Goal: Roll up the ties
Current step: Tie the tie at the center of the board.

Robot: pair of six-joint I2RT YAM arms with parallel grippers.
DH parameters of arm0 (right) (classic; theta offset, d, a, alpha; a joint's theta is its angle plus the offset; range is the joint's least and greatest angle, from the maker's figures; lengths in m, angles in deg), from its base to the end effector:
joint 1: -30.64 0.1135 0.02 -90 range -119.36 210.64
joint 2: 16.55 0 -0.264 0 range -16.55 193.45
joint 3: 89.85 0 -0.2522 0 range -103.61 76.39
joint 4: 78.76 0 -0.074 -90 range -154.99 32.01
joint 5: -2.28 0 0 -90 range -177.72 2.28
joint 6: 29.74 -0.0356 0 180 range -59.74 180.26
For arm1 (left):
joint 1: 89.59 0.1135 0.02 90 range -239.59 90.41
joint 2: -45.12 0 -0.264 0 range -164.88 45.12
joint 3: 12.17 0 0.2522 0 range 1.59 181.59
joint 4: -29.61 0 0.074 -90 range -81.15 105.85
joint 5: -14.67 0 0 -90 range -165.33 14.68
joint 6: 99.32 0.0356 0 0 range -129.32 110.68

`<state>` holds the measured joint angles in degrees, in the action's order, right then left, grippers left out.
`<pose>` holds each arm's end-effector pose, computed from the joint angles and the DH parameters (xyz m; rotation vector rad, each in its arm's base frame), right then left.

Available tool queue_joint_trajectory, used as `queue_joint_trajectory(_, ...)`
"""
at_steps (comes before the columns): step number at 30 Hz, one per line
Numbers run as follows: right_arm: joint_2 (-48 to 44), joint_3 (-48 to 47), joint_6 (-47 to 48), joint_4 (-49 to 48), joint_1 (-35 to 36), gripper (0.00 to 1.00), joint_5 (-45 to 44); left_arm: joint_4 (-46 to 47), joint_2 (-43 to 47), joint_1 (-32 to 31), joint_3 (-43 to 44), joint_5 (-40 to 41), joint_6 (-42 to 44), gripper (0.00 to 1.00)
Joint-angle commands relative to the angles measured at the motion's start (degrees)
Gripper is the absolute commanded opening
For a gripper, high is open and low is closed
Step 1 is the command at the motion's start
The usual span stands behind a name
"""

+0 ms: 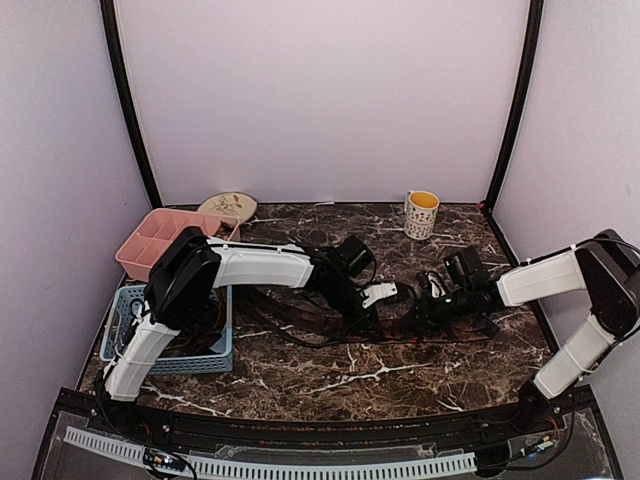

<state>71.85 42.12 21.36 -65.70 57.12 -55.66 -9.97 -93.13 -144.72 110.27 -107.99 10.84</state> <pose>0.2304 0.1359 0.1304 0.0370 2.6905 1.1258 0.2808 -0.4365 0.1350 1.7573 1.8937 -0.9598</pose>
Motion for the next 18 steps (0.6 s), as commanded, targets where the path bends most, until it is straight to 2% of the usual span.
queue_joint_trajectory(1, 0.11, -0.23, 0.59, 0.44, 0.50, 0.06, -0.31, -0.32, 0.88, 0.35, -2.29, -0.28, -1.57, 0.21)
queue_joint_trajectory(5, 0.44, 0.50, 0.61, 1.36, 0.48, 0.13, -1.43, 0.57, 1.20, 0.55, -2.82, -0.68, -2.16, 0.22)
queue_joint_trajectory(6, 0.53, 0.67, 0.46, 1.26, 0.50, 0.12, -1.53, 0.66, 1.16, 0.55, -2.86, -0.68, -2.19, 0.23)
queue_joint_trajectory(9, 0.51, 0.77, 0.31, 1.75, 0.45, 0.01, -2.36, 0.86, 1.19, 0.77, -2.89, -0.78, -2.70, 0.25)
queue_joint_trajectory(11, -0.26, 0.54, 0.55, 3.11, 0.31, 0.00, -3.62, 1.02, 1.22, 1.09, -3.03, -1.33, -3.36, 0.29)
queue_joint_trajectory(18, -5.34, 0.80, 1.86, 9.07, -2.00, 0.00, -7.90, 6.15, 4.57, 3.90, -9.12, -4.53, -8.20, 0.52)
